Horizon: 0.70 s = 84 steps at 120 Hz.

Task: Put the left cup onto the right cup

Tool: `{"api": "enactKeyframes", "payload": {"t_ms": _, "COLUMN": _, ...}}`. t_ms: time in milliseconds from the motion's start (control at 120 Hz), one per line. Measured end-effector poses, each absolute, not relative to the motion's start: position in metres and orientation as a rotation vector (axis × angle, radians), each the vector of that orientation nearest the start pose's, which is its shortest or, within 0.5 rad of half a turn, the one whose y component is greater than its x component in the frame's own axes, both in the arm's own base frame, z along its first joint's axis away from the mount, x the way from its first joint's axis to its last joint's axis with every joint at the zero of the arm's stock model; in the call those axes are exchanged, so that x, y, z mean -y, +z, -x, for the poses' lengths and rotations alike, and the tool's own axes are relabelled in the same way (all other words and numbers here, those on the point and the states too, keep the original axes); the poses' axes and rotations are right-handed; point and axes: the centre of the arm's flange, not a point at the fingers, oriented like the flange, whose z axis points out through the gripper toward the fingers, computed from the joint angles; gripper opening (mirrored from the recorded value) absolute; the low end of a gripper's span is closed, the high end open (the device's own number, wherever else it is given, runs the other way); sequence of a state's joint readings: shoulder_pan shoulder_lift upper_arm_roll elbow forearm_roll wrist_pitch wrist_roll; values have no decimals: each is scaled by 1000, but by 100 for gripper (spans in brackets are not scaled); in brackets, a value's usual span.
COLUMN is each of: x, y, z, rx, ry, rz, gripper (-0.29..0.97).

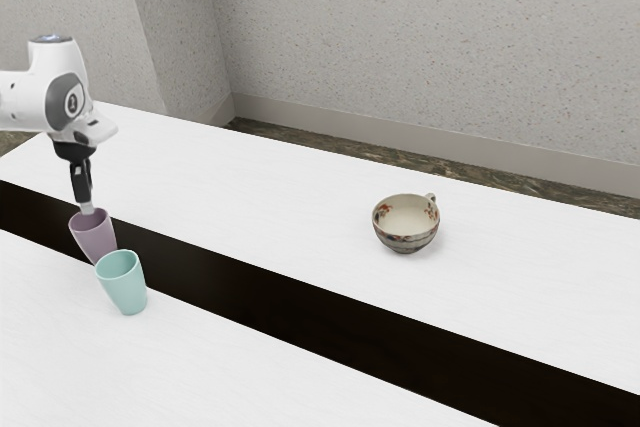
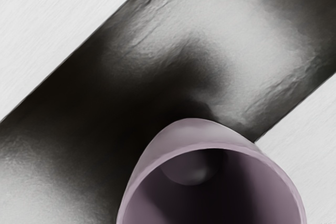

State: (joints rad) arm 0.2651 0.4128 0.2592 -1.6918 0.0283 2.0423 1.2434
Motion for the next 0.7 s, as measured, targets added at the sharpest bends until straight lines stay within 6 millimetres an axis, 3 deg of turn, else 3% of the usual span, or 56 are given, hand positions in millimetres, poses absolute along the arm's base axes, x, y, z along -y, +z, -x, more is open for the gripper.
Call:
{"api": "enactKeyframes", "payload": {"t_ms": 250, "x": -327, "y": 342, "z": -572, "rx": -1203, "ry": 215, "rz": 2865, "gripper": 63}}
{"api": "enactKeyframes", "payload": {"t_ms": 533, "x": -328, "y": 326, "z": -575, "rx": -1262, "ry": 205, "rz": 2840, "gripper": 14}}
{"api": "enactKeyframes", "payload": {"t_ms": 700, "x": -328, "y": 320, "z": -576, "rx": -1275, "ry": 185, "rz": 2844, "gripper": -1}}
